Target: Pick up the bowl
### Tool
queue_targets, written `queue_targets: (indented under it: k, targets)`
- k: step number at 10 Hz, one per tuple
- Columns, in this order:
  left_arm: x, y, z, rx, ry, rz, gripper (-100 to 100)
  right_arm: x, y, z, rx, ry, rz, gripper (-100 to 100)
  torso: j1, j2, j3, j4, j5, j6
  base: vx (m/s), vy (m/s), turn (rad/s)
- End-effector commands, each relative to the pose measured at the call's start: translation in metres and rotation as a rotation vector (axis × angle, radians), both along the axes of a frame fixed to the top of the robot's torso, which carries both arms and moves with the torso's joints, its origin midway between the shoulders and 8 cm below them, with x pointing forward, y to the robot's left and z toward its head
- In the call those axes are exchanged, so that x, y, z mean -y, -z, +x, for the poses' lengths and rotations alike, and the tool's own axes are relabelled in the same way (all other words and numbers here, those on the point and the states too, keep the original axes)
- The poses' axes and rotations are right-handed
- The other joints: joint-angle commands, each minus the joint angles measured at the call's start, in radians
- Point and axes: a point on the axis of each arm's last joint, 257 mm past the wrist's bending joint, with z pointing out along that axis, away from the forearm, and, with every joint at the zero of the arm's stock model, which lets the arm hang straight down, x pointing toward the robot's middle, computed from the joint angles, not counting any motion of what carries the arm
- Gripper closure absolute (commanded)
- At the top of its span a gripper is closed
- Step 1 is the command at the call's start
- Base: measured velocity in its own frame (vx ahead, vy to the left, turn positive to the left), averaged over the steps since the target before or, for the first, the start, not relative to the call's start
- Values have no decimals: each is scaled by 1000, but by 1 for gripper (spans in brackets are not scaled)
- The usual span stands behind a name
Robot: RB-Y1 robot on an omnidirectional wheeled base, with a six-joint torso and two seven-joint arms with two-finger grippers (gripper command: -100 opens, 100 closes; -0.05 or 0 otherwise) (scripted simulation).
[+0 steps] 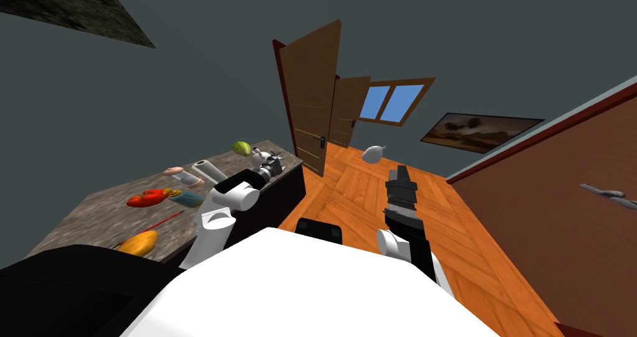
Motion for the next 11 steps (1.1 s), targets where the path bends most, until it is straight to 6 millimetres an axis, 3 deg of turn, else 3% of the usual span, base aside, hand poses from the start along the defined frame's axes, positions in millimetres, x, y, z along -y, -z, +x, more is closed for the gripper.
queue_targets:
  k: [1,11]
  targets:
    - [-2,9,-3,-44,-1,-4,-100,0,0,0,0,0,0,0,0,0,0,0,0,0,38,-21,41]
    - [-17,58,-26,-306,-4,-23,-100,0,0,0,0,0,0,0,0,-2,-1,0,0,0,45,-12,45]
